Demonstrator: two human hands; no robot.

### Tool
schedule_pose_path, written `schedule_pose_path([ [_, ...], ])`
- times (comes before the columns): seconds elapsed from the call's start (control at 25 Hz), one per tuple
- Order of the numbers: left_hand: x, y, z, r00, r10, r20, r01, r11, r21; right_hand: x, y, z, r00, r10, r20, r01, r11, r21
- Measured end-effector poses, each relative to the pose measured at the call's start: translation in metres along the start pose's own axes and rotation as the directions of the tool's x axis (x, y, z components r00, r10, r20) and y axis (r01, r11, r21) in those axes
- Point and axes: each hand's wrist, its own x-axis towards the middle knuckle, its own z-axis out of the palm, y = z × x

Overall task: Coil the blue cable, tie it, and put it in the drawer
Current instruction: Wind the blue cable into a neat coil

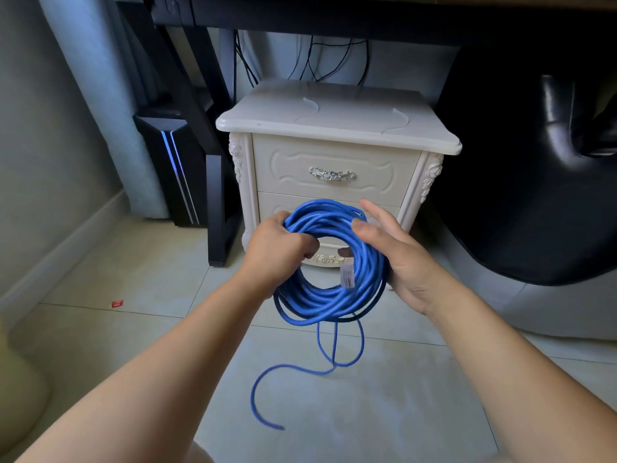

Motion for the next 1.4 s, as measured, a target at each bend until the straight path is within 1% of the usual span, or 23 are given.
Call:
schedule_pose_path([
  [0.16,0.005,-0.002,-0.003,0.982,-0.165,-0.089,0.152,0.98,-0.131,-0.005,0.009,0.002,0.996,0.027,0.082,-0.033,0.997,0.073],
  [0.28,0.007,-0.005,-0.004,0.966,-0.225,-0.127,0.196,0.959,-0.205,-0.009,0.013,0.009,0.992,0.008,0.124,-0.016,0.998,0.064],
  [0.4,0.005,-0.006,-0.003,0.948,-0.269,-0.171,0.221,0.941,-0.257,-0.008,0.022,0.015,0.993,-0.014,0.114,0.013,1.0,0.014],
  [0.52,0.003,-0.006,-0.001,0.94,-0.277,-0.197,0.218,0.936,-0.277,-0.005,0.026,0.021,0.999,-0.008,0.045,0.01,0.999,-0.044],
  [0.64,-0.002,-0.002,0.003,0.944,-0.275,-0.18,0.209,0.924,-0.319,-0.001,0.027,0.021,0.997,0.02,-0.072,-0.023,0.999,-0.036],
  [0.72,-0.006,0.001,0.004,0.957,-0.242,-0.16,0.177,0.924,-0.34,0.002,0.026,0.019,0.987,0.037,-0.155,-0.041,0.999,-0.022],
  [0.84,-0.011,0.004,0.007,0.977,-0.191,-0.096,0.143,0.917,-0.372,0.004,0.024,0.015,0.976,0.066,-0.208,-0.053,0.996,0.07],
  [0.96,-0.014,0.0,0.009,0.984,-0.177,-0.008,0.162,0.919,-0.359,0.004,0.025,0.011,0.948,0.101,-0.302,-0.073,0.992,0.104],
  [1.04,-0.014,-0.003,0.01,0.982,-0.169,0.088,0.189,0.925,-0.331,0.004,0.024,0.01,0.924,0.096,-0.37,-0.062,0.993,0.101],
  [1.12,-0.014,-0.001,0.005,0.956,-0.192,0.222,0.25,0.928,-0.275,0.003,0.019,0.008,0.913,0.057,-0.405,-0.028,0.997,0.078],
  [1.16,-0.013,0.0,0.001,0.937,-0.193,0.291,0.267,0.933,-0.241,0.003,0.016,0.007,0.909,0.027,-0.416,-0.006,0.999,0.051],
  [1.24,-0.008,0.001,-0.009,0.908,-0.148,0.392,0.234,0.955,-0.18,0.003,0.009,0.001,0.899,-0.035,-0.437,0.029,0.999,-0.021],
  [1.28,-0.006,0.001,-0.013,0.901,-0.106,0.42,0.197,0.964,-0.179,0.003,0.005,-0.002,0.897,-0.065,-0.437,0.037,0.997,-0.071],
  [1.36,-0.003,0.003,-0.018,0.905,-0.016,0.424,0.103,0.978,-0.182,0.001,0.001,-0.007,0.905,-0.123,-0.406,0.032,0.974,-0.226],
  [1.4,-0.004,0.004,-0.018,0.907,0.036,0.42,0.024,0.99,-0.136,0.0,0.0,-0.009,0.913,-0.15,-0.379,0.023,0.947,-0.32],
])
